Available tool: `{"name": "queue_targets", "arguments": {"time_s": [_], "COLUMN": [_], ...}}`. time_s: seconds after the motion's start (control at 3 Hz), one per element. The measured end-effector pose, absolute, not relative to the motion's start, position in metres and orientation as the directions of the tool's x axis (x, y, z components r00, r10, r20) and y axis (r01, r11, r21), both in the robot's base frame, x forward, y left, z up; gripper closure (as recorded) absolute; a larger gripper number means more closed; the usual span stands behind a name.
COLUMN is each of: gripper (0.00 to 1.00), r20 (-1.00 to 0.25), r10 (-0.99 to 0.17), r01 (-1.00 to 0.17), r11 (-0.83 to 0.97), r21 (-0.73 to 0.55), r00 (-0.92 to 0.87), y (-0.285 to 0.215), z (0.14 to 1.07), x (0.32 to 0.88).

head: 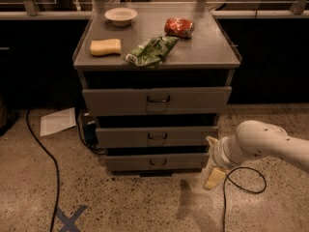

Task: Open bottom drawer

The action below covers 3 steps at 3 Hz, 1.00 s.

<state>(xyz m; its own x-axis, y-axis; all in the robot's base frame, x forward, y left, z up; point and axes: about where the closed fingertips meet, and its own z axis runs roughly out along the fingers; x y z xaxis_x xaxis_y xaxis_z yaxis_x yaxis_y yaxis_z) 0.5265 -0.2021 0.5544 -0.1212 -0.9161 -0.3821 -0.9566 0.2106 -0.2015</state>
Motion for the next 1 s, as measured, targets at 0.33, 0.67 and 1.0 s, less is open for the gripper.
{"name": "queue_targets", "arguments": {"time_s": [0.33,0.67,1.0], "gripper": [0.0,0.0,0.0], "r20": [-0.46,-0.508,-0.524], "r10": [-0.884,-0.861,-0.852], "r01": [-0.965,-0.976,-0.984], "r11": [0.185,0.14,0.099], "r21": [-0.187,-0.167,-0.149], "r00": [-0.08,-0.036,-0.007], "y": [-0.184,-0.16,-0.143], "z": [0.508,0.452,0.401], "x": [0.546,0.563,0.572]}}
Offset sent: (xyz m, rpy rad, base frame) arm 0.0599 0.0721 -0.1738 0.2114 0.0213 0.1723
